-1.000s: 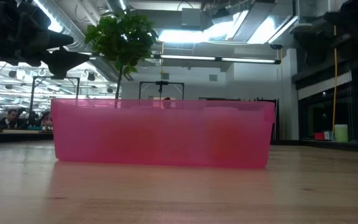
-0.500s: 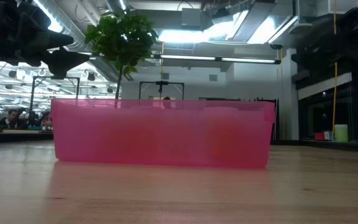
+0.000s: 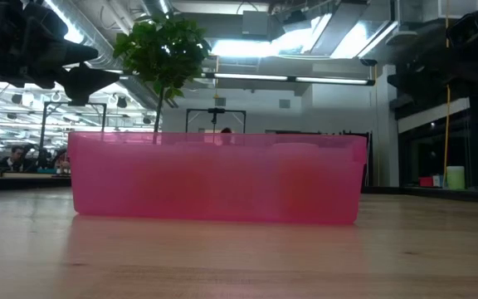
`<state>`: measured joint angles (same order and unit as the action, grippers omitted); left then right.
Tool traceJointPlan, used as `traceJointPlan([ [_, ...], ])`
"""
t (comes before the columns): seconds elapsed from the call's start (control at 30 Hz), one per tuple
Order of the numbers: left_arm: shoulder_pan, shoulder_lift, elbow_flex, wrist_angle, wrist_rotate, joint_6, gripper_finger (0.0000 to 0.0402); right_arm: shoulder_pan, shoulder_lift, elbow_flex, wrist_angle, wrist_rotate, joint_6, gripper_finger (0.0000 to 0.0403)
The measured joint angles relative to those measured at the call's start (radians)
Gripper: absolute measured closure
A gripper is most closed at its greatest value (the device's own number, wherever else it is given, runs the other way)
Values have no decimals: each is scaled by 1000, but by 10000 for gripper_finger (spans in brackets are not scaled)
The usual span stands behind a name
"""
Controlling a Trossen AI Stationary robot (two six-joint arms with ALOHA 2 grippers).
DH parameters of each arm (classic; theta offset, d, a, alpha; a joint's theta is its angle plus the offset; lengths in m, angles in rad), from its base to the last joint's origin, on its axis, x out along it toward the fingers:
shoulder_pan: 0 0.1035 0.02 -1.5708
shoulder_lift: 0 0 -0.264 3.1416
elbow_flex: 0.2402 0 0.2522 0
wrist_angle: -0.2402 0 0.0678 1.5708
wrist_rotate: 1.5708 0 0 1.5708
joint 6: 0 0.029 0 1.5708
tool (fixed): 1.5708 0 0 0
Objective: Pick and place pill bottles into a basket
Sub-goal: Return to Home Position
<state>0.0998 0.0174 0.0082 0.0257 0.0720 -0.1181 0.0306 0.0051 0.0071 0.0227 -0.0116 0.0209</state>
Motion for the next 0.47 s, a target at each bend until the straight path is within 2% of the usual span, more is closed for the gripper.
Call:
traceJointPlan([
  [0.47, 0, 0, 0, 0, 0, 0, 93, 0, 0, 0, 1, 0, -1, 84],
])
